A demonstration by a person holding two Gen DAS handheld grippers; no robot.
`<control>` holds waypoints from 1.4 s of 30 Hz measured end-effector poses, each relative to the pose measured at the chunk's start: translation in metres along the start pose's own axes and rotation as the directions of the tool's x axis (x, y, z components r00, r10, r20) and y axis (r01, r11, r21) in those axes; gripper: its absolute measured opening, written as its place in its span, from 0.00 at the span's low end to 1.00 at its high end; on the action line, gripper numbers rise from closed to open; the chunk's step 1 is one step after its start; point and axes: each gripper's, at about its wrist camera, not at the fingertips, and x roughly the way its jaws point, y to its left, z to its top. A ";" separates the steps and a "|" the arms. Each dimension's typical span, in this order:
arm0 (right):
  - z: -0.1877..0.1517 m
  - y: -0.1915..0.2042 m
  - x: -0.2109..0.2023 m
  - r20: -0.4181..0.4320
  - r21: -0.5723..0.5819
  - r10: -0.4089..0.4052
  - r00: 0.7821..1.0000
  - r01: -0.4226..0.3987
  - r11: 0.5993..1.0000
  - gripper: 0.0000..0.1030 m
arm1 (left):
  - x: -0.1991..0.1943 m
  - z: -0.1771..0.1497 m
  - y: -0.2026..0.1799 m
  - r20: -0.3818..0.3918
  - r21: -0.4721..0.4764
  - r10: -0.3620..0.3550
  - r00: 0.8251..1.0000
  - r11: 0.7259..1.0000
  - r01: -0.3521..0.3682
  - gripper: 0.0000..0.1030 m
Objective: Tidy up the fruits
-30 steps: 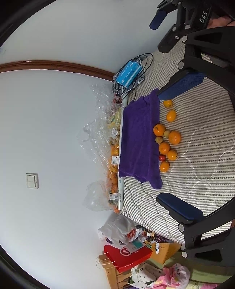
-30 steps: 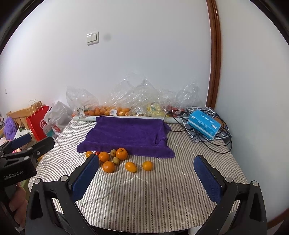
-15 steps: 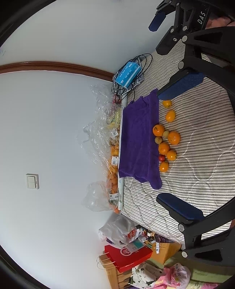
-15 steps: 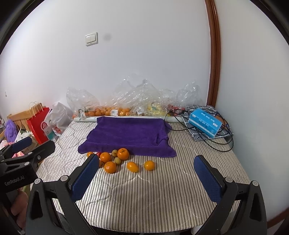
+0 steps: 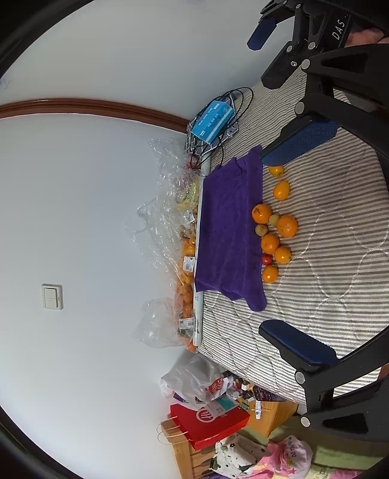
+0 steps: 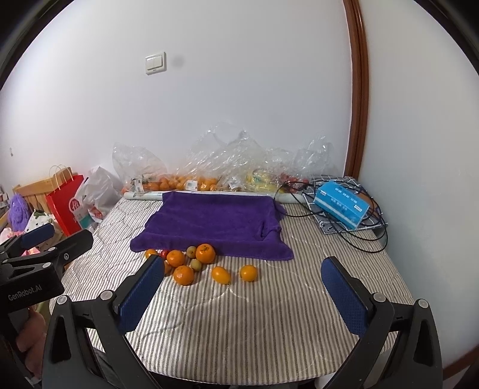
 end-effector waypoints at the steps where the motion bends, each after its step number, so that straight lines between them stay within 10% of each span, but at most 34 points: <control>1: 0.000 0.000 0.000 0.000 -0.002 -0.001 1.000 0.001 1.000 1.00 | 0.000 0.001 0.000 -0.003 -0.002 -0.002 1.000 1.000 0.002 1.00; 33: -0.001 0.000 0.069 -0.111 -0.021 -0.077 0.991 0.075 0.997 1.00 | 0.065 -0.005 0.035 -0.125 -0.021 0.028 0.992 0.999 -0.031 1.00; 42: -0.012 0.013 0.114 -0.115 -0.048 0.013 0.993 -0.019 0.999 1.00 | 0.105 -0.007 0.049 -0.159 -0.005 0.038 0.986 0.999 -0.039 0.98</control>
